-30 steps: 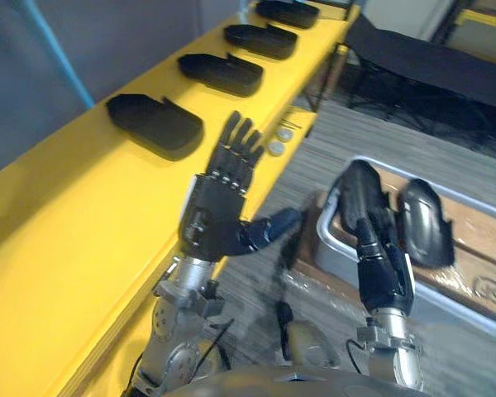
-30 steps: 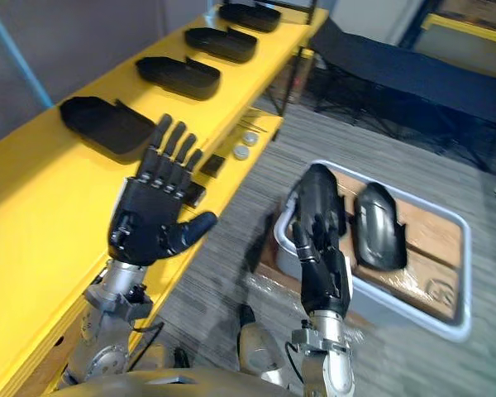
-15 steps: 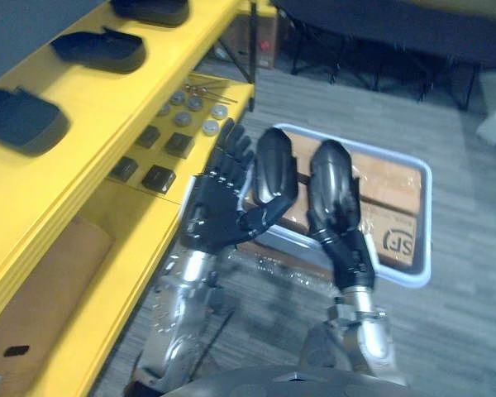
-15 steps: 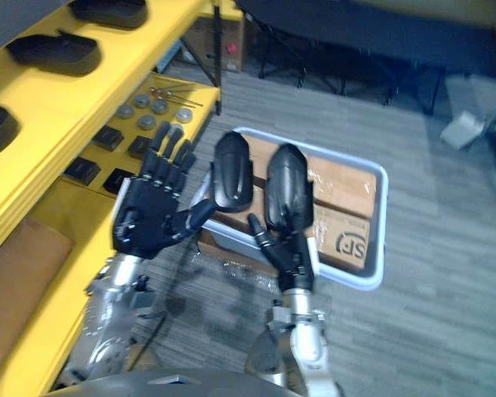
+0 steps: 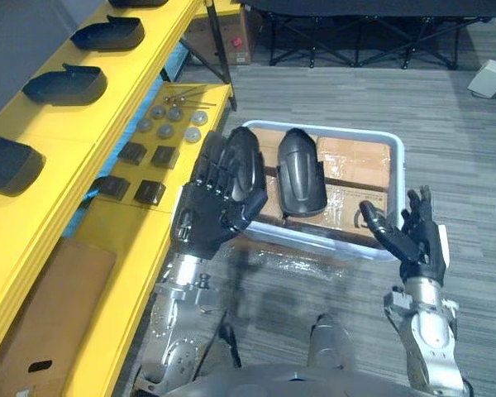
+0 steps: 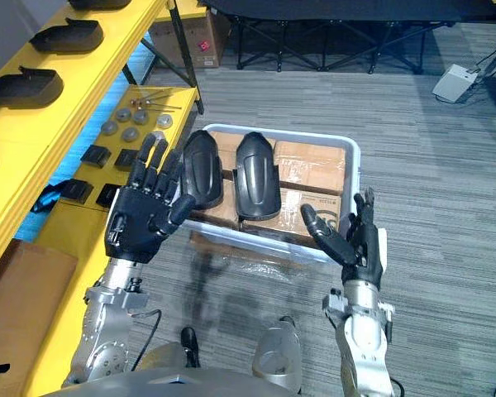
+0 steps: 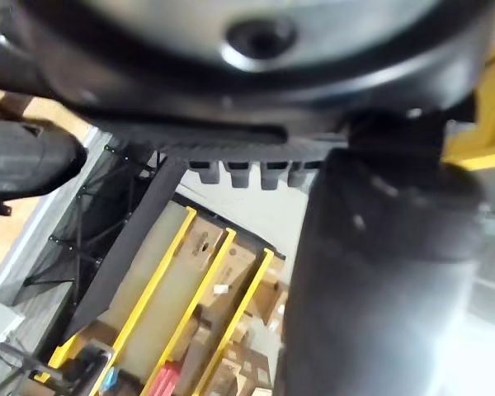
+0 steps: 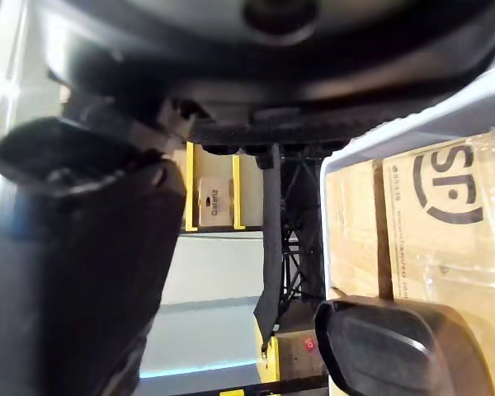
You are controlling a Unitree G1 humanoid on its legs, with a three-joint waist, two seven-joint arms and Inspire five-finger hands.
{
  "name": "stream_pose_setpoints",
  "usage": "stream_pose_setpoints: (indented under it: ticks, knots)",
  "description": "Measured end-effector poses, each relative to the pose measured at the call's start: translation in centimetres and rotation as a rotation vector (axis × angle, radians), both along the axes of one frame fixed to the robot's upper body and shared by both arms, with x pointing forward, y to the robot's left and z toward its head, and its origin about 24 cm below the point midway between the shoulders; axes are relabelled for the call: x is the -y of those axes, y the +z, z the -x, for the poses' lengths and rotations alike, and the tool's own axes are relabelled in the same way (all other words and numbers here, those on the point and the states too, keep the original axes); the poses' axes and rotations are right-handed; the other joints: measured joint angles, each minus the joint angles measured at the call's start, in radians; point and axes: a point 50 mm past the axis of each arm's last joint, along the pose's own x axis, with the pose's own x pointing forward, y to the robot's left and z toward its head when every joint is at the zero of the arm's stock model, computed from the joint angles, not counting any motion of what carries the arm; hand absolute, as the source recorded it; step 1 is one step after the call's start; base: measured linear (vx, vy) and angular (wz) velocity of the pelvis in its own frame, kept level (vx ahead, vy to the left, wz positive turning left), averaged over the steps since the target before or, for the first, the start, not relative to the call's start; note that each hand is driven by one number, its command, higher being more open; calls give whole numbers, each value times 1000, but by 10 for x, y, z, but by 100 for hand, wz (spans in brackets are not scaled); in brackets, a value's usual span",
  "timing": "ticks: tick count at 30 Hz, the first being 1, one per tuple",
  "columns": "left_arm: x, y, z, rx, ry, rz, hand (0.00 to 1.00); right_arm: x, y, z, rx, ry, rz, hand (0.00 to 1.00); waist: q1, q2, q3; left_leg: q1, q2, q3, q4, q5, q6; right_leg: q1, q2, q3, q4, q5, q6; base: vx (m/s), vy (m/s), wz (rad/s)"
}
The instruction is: Walk over and take three plastic housings, then place them on the shelf
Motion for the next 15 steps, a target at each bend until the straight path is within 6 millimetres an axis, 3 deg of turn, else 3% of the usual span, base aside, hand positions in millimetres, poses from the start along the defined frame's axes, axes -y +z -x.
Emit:
stream_pose_setpoints:
  ticks: [4,7,9,12,15]
  knots:
    - [-1,7,-5,36,-9,-54,100,7,-4,-28,-55,-83,16,100,23,-24,19,-54,-6,-14,70,-27,25,45,-3,-25,-139,91,16,-82,130,6]
    - [-6,23,-14,114,8,-105,100,18,8,-66,-71,-177,26,100,35,-53,86,-124,-13,-40,123,-29,36,62,-6,-63,-236,165,18,-118,88,19]
    - [-12,35,-22,167,33,-117,100,35,33,-96,-61,-259,63,100,62,-53,139,-179,-19,-60,157,-28,43,64,-6,-91,-294,208,16,-128,77,21]
    - [-12,43,-28,201,39,-119,100,63,66,-122,-75,-371,118,100,106,-47,169,-257,-19,-95,190,-24,47,44,5,-125,-340,250,15,-74,48,26]
    - [-12,40,-28,190,40,-124,100,79,85,-137,-94,-450,113,100,137,-51,175,-315,-16,-129,225,-21,43,32,17,-154,-356,269,14,25,2,19]
